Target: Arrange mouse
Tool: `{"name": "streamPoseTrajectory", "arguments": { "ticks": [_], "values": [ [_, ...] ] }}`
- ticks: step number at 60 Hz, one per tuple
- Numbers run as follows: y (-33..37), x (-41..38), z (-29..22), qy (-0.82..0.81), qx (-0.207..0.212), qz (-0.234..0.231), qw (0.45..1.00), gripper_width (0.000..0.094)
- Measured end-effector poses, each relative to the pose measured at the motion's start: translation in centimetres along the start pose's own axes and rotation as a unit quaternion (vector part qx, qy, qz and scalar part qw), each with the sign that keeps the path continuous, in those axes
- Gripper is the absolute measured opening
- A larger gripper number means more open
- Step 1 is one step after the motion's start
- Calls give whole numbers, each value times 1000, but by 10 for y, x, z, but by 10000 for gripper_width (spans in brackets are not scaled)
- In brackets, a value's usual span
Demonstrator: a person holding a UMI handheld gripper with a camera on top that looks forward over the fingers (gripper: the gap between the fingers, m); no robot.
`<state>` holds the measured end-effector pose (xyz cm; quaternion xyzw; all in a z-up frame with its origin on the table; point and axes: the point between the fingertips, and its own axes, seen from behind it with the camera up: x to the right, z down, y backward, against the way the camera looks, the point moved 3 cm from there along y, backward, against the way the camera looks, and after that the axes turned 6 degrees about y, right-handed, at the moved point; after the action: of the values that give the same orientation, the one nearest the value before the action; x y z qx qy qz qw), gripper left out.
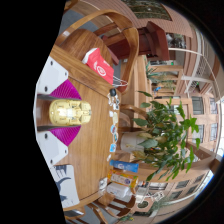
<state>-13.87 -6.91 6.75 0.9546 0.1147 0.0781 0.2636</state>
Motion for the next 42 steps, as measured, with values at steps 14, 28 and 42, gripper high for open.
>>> {"name": "streamPoseTrajectory", "arguments": {
  "ticks": [14, 28, 42],
  "values": [
    [132, 85, -125, -28, 171, -6, 985, 356],
    [106, 233, -6, -32, 60, 88, 994, 352],
    [67, 271, 128, -54, -61, 101, 992, 399]
  ]
}}
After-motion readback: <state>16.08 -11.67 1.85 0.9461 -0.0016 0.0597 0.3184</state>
